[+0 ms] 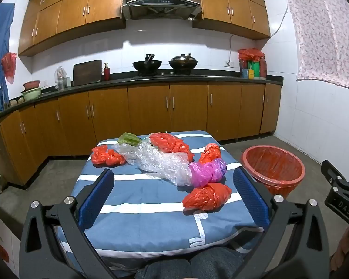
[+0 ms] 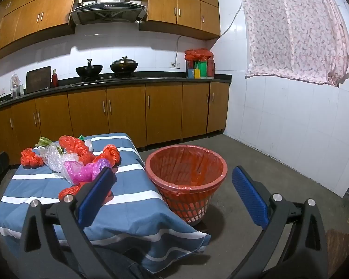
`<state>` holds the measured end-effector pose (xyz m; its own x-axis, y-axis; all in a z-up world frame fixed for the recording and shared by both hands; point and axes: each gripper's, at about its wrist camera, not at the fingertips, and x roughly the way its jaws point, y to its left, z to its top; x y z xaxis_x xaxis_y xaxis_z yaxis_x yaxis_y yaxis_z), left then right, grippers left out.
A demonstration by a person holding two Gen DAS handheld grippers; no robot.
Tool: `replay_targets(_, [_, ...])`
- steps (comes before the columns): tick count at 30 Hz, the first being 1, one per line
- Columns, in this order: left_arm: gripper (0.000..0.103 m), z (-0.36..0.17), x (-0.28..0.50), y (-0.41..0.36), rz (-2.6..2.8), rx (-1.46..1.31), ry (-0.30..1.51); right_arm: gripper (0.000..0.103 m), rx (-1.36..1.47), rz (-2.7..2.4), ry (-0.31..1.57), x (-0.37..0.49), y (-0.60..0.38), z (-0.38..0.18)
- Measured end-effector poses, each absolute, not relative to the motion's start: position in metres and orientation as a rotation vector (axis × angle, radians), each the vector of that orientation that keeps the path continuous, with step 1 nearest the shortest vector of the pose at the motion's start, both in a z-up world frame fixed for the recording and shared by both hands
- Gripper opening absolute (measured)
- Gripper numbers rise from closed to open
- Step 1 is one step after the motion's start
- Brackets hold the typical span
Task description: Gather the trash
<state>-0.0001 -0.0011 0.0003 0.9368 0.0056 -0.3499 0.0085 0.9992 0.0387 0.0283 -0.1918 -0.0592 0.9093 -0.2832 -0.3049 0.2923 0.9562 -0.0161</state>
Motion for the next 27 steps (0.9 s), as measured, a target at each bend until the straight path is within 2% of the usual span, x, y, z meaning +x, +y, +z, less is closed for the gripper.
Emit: replay_targets(27, [0.101, 0.0000, -0.0004, -0.0008, -0.006, 0.037, 0.357, 0.099, 0.038, -0.295, 0.314, 0.0292, -0.1923, -0.0605])
